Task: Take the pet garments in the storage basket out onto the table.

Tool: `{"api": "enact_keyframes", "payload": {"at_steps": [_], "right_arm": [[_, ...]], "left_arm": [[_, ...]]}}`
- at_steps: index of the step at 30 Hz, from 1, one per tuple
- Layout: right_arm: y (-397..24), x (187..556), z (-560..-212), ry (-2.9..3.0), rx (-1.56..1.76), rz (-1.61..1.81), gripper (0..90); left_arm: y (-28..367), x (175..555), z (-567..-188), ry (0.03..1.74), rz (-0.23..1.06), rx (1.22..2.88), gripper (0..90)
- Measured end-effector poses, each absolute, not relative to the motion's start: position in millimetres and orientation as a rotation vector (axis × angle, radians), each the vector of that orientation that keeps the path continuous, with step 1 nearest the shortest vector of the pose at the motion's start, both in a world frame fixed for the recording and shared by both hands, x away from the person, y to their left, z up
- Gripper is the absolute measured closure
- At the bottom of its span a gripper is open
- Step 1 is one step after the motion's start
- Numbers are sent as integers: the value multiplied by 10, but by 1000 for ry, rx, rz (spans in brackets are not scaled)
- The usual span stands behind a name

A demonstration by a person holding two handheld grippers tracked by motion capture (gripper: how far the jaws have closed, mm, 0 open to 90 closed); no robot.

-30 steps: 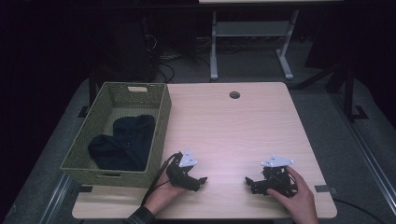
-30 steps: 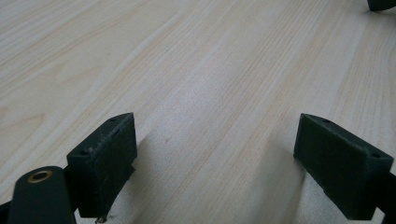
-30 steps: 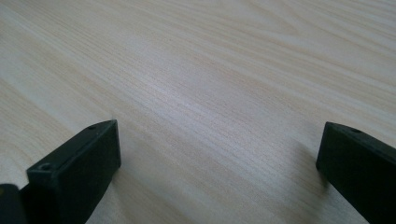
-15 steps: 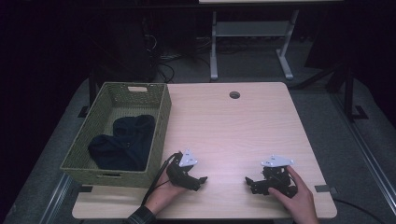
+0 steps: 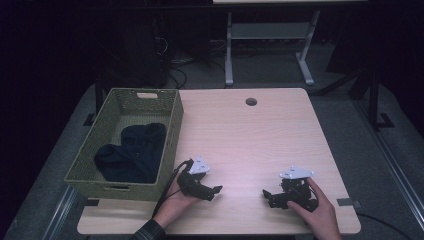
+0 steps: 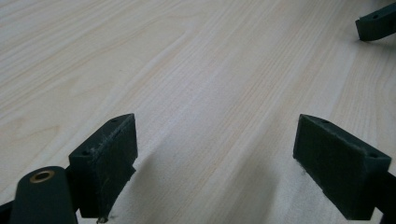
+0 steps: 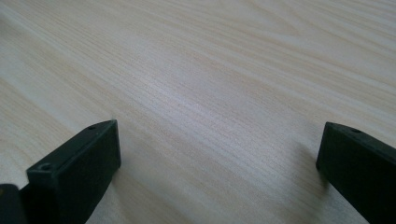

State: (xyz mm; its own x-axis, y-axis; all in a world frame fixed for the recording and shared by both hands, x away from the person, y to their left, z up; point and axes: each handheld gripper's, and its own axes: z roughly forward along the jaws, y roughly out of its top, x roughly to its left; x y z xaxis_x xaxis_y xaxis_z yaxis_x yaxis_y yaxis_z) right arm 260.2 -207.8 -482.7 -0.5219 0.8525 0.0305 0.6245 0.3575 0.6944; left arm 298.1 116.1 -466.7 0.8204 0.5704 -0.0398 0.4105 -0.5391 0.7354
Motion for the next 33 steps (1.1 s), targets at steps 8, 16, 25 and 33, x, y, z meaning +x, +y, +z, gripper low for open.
{"api": "enact_keyframes", "payload": {"at_steps": [8, 16, 25, 33], "right_arm": [[-2077, 2602, -4827, 2289, 1302, 948, 0], [-2077, 2602, -4827, 2289, 1302, 948, 0], [-2078, 2603, -4828, 2288, 1300, 949, 0], [-2078, 2603, -4827, 2289, 1299, 949, 0]], "left_arm": [[1145, 2997, -4573, 701, 270, 2211, 132], [1103, 2983, -4518, 695, 257, 2195, 133], [1117, 3009, -4388, 681, 264, 2174, 133], [1101, 3023, -4333, 686, 250, 2147, 133]]}}
